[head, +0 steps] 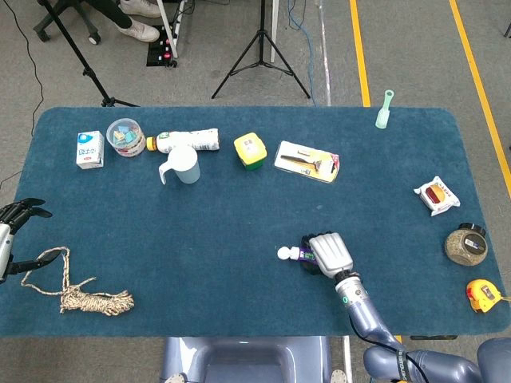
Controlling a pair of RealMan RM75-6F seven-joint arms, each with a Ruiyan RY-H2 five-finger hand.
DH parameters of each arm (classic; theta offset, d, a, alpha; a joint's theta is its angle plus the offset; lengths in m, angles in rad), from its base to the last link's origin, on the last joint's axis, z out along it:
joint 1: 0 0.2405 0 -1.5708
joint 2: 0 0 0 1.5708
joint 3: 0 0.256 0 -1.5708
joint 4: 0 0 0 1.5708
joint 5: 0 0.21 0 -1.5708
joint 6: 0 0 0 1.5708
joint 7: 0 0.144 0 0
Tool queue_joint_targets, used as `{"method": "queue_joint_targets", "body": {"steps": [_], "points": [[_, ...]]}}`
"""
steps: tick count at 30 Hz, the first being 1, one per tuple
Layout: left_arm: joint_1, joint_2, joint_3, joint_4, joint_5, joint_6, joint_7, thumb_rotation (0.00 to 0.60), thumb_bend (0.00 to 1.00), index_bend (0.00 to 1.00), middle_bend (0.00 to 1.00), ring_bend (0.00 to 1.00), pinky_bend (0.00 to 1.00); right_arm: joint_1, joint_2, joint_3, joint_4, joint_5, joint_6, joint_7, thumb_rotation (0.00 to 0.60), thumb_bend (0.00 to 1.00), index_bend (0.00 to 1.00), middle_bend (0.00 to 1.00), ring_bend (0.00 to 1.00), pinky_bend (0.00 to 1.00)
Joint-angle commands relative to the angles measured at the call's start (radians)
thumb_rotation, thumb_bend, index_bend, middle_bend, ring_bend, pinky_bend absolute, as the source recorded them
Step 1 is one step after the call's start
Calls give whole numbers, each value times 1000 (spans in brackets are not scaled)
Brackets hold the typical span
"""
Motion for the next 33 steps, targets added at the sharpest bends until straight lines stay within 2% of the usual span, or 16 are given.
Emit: {"method": "queue_joint_targets", "body": {"steps": [1, 9, 13, 26, 33], "points": [[3, 3, 1, -2, 1, 2, 0, 600, 112, 340, 250, 224, 273, -3, -8, -1, 19, -15, -2, 29, 509, 423, 506, 488, 532, 458], [8, 10, 2, -13, 6, 10, 4, 600, 112, 340, 250, 224, 273, -13, -12, -6, 40, -51, 8, 94, 508, 424, 523, 513, 573, 503], [10, 13, 2, -21, 9, 15, 4, 600, 112, 345, 250, 224, 273, -19, -19, -10, 54, -82, 20, 141, 508, 424, 541, 542, 632, 593], [14, 23, -1, -34, 10, 20, 11, 600, 112, 349, 250, 224, 273, -26, -40, -15, 138, -192, 32, 371, 511, 483, 594, 649, 787, 821], [16, 31, -3, -43, 14, 25, 13, 600, 112, 349, 250, 224, 273, -23, -34, -22, 173, -300, 79, 589, 512, 516, 603, 697, 853, 900]]}}
